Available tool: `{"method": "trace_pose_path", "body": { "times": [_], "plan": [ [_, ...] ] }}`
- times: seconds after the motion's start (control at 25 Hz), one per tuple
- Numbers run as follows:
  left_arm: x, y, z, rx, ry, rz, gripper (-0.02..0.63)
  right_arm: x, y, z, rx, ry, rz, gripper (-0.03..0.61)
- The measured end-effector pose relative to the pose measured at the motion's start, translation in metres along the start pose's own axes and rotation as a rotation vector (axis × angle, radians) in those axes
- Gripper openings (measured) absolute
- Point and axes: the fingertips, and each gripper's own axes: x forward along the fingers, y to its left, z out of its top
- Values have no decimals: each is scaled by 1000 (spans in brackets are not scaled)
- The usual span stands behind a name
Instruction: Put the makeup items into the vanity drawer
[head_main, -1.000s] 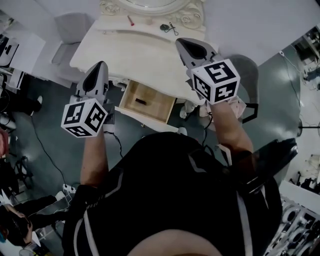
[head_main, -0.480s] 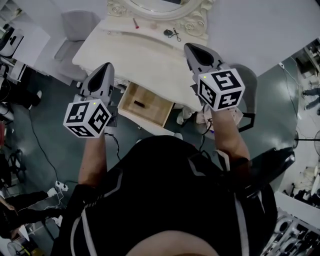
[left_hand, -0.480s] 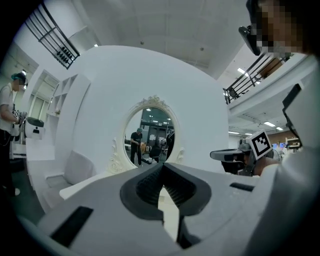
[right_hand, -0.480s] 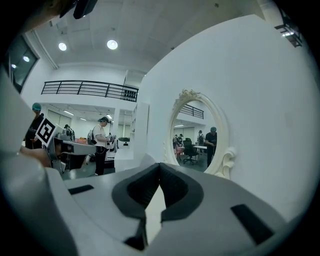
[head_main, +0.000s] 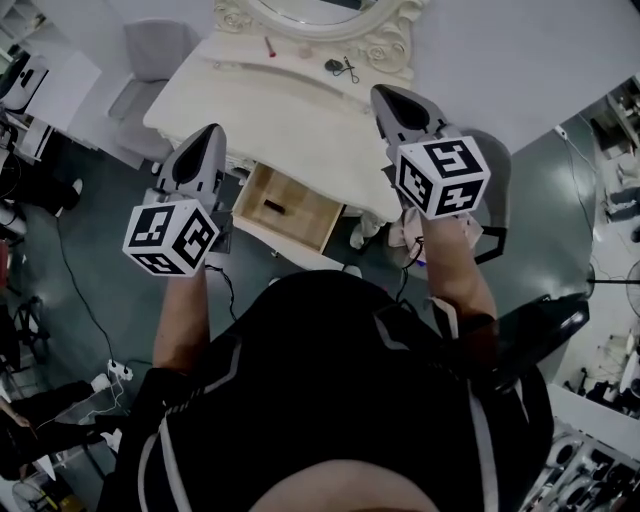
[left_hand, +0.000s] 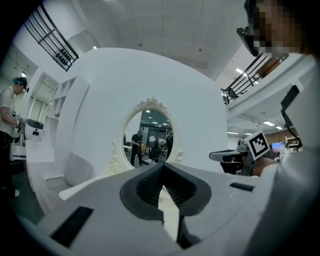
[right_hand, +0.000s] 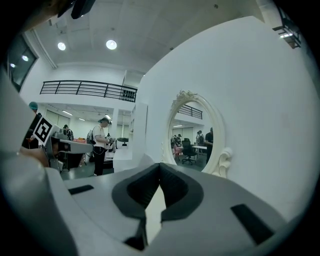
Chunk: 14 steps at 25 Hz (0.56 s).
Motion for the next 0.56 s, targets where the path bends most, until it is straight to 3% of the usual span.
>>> {"method": "trace_pose_path", "body": {
  "times": [0.36,0.56],
  "plan": [
    [0,-1,-2,-36,3,-5,3,-2,-6,4,2,-17,-1,5],
    [2,2,-1,19,13,18,3,2,-8,8,-13,-9,-3,5]
  ]
}}
